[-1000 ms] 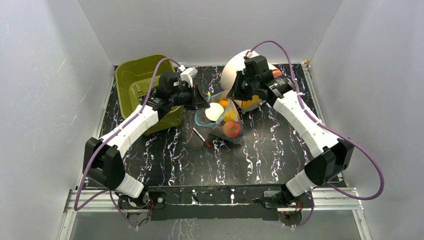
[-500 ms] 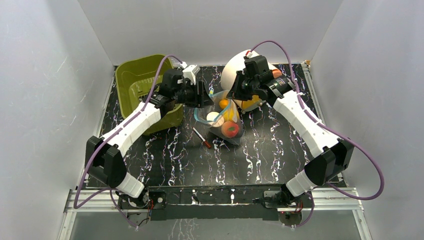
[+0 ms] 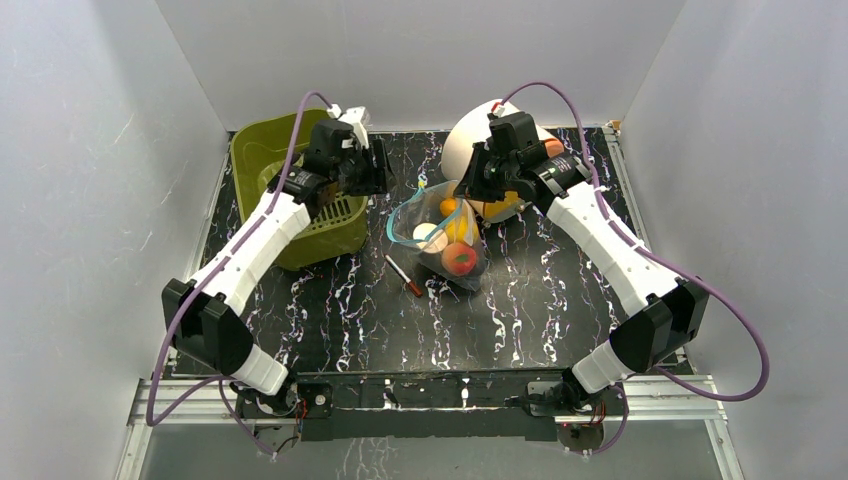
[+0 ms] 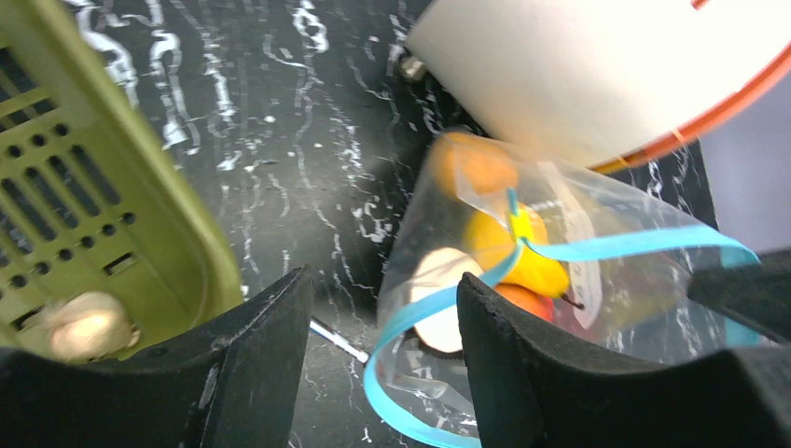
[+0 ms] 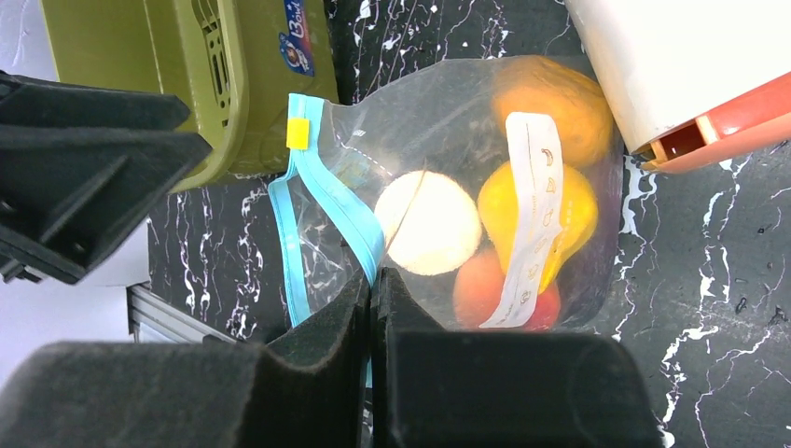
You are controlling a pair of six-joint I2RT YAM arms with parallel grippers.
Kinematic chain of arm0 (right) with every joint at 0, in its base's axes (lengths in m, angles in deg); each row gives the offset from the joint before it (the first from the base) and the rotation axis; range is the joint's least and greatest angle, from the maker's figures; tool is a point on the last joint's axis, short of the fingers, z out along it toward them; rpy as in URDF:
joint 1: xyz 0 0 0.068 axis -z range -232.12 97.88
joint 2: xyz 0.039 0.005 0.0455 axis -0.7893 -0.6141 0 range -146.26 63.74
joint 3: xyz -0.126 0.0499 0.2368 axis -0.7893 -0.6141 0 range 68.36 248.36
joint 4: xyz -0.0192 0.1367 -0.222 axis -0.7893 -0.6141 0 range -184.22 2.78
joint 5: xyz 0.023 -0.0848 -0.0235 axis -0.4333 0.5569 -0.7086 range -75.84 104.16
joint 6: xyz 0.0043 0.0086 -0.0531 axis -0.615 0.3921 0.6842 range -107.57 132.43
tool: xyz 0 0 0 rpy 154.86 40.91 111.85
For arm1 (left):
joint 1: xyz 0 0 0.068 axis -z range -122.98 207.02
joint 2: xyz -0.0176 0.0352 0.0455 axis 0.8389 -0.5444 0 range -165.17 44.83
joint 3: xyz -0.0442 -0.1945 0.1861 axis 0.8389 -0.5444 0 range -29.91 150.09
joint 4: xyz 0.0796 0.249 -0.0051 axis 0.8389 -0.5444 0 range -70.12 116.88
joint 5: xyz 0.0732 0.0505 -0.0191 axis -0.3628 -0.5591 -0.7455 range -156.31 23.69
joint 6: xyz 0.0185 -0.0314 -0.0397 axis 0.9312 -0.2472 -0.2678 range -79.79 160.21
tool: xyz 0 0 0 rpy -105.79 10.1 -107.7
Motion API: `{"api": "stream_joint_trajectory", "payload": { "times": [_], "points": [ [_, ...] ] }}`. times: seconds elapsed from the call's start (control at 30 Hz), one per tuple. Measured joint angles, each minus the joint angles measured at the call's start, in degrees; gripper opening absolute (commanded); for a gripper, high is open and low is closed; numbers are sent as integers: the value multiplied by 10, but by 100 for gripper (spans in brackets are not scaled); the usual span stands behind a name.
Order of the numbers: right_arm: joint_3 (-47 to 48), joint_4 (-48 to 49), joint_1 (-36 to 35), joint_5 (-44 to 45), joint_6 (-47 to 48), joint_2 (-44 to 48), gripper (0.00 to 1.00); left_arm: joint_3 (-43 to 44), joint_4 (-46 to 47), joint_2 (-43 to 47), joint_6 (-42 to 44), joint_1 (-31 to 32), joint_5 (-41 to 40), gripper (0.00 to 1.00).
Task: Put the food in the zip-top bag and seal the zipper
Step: Place the fake vegetable in the zipper food storage bag, then move the bin to the center of the board.
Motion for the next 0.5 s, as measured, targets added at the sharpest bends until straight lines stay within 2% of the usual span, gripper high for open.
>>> {"api": "stream_joint_trajectory", "payload": {
  "times": [0.23,0.37,0.5],
  "points": [
    [0,2,0,1,7,0,0,39,-96,0,-31,-49,-73,58],
    [0,3,0,2,10,0,0,52,-147,-3,-46,-97,-88,58],
    [0,3,0,2,12,0,0,54,-158,-13,-40,-124,-80,57]
  ]
}}
